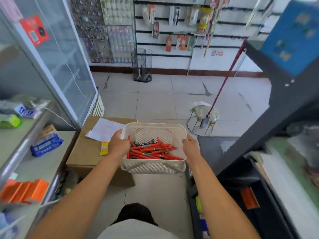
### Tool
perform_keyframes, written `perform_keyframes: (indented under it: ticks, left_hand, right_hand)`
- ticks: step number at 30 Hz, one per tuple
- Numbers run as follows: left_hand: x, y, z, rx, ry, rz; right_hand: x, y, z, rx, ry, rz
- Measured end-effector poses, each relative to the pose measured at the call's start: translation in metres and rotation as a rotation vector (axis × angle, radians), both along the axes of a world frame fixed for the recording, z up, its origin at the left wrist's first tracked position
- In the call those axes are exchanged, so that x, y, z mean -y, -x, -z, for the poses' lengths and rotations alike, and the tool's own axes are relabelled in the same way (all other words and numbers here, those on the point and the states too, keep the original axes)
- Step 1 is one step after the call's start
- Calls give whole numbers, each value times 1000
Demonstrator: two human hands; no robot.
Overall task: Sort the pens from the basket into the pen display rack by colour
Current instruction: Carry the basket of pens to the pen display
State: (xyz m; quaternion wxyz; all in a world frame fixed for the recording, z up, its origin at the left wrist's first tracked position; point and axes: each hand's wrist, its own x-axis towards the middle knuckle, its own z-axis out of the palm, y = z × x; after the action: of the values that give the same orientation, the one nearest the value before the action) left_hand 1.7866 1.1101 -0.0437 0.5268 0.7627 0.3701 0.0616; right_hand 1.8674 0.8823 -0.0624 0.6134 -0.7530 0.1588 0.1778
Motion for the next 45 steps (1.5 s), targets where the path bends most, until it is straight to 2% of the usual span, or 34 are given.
perform_keyframes:
  ticks: [7,13,18,25,34,45]
  left_hand:
    - [-20,-142,4,-58,13,19]
    - [-38,-282,22,-27,16,96]
    - [-56,-399,23,-26,48,98]
    - [-62,-516,5,-28,106,165]
    - [-63,-651,19,-68,149,201]
    - [-14,-869,5,-115,93,421]
  right_hand:
    - [-11,-139,14,-51,29,40]
    - [-23,-266,22,-45,28,63]
    - [-41,-361,-1,6,30,123]
    - [-35,-449,6,-3,-13,233]
    - [-42,-571,8,-42,-6,291]
    - [8,-740,21,-22,-109,472]
